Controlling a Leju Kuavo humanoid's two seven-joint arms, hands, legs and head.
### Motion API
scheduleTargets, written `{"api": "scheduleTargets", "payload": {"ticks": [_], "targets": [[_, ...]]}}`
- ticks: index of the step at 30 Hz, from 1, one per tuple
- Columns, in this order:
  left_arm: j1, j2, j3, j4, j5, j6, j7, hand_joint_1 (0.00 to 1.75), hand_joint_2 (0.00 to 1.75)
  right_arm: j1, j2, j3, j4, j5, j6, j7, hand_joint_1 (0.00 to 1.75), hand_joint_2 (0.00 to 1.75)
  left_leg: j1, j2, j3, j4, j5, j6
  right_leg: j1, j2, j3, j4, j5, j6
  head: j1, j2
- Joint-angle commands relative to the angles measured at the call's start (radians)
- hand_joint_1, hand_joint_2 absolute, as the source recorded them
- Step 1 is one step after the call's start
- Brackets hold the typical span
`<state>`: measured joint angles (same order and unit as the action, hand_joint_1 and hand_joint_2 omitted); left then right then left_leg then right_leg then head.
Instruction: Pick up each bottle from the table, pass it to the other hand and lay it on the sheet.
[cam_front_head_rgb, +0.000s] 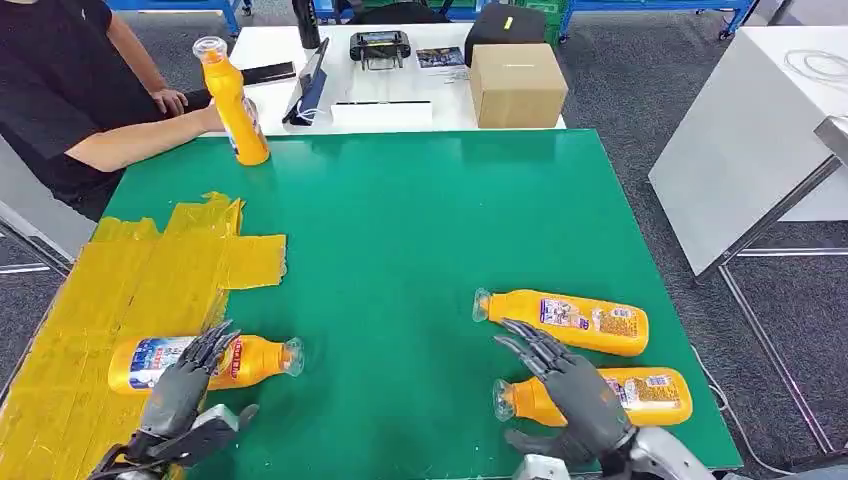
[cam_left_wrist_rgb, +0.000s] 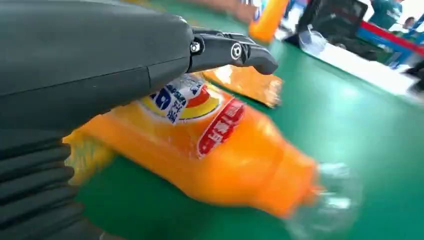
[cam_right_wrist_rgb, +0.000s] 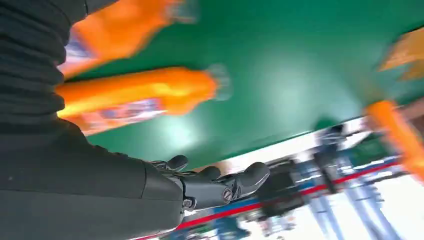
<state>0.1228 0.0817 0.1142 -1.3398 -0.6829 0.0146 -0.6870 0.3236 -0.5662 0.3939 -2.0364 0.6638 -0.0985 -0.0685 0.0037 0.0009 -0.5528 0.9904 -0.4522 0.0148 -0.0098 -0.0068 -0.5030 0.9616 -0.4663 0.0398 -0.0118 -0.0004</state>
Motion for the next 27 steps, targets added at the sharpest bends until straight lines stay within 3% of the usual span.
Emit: {"api": "scheduleTargets", "payload": {"ticks": [1, 5, 14, 17, 20, 23, 27], "targets": [[0.031, -0.156, 0.34, -0.256, 0.53, -0.345, -0.01, 0.0, 0.0, 0.405, -0.195, -0.151, -0.232, 0.026, -0.182, 0.16, 0.0, 1.75, 0.0, -0.003, -0.004, 0.003, -0.002, 0.0, 0.001, -0.003, -0.003, 0.002, -0.002, 0.0, 0.0, 0.0], [0.006, -0.201, 0.43, -0.279, 0.693, -0.514, 0.033, 0.0, 0.0, 0.481, -0.257, -0.185, -0.241, 0.003, -0.259, 0.267, 0.0, 1.75, 0.0, -0.001, -0.003, 0.002, -0.002, 0.0, 0.0, -0.001, -0.002, 0.001, -0.002, -0.001, 0.0, 0.0], [0.004, -0.213, 0.436, -0.281, 0.693, -0.526, 0.036, 0.0, 0.0, 0.483, -0.269, -0.195, -0.232, -0.016, -0.268, 0.268, 0.0, 1.75, 0.0, 0.0, -0.001, 0.0, -0.001, 0.0, 0.0, 0.001, -0.011, 0.0, 0.0, 0.0, 0.0, 0.0], [-0.001, -0.218, 0.424, -0.287, 0.705, -0.576, 0.052, 0.0, 0.0, 0.518, -0.311, -0.25, -0.212, -0.052, -0.257, 0.313, 0.0, 1.75, 0.0, 0.001, 0.0, 0.0, -0.001, 0.0, 0.0, 0.001, -0.011, 0.0, -0.001, 0.0, 0.0, 0.0], [-0.009, -0.218, 0.386, -0.292, 0.693, -0.572, 0.055, 0.0, 0.0, 0.492, -0.304, -0.306, -0.145, -0.113, -0.185, 0.28, 0.0, 1.75, 0.0, 0.0, 0.0, 0.0, -0.001, 0.0, 0.0, 0.0, -0.01, 0.0, -0.001, 0.0, -0.001, 0.0], [-0.026, -0.205, 0.341, -0.277, 0.683, -0.555, 0.06, 0.0, 0.0, 0.402, -0.239, -0.347, -0.053, -0.111, -0.042, 0.224, 0.0, 1.75, 0.001, 0.0, 0.0, -0.001, 0.0, 0.0, 0.001, 0.0, -0.009, -0.002, 0.0, 0.0, 0.0, 0.0], [-0.05, -0.188, 0.316, -0.246, 0.688, -0.553, 0.059, 0.0, 0.0, 0.307, -0.214, -0.365, 0.032, -0.09, 0.092, 0.192, 0.0, 1.75, 0.001, 0.0, 0.001, -0.002, 0.0, 0.0, 0.001, 0.001, -0.009, -0.003, 0.001, 0.0, -0.001, 0.0]]}}
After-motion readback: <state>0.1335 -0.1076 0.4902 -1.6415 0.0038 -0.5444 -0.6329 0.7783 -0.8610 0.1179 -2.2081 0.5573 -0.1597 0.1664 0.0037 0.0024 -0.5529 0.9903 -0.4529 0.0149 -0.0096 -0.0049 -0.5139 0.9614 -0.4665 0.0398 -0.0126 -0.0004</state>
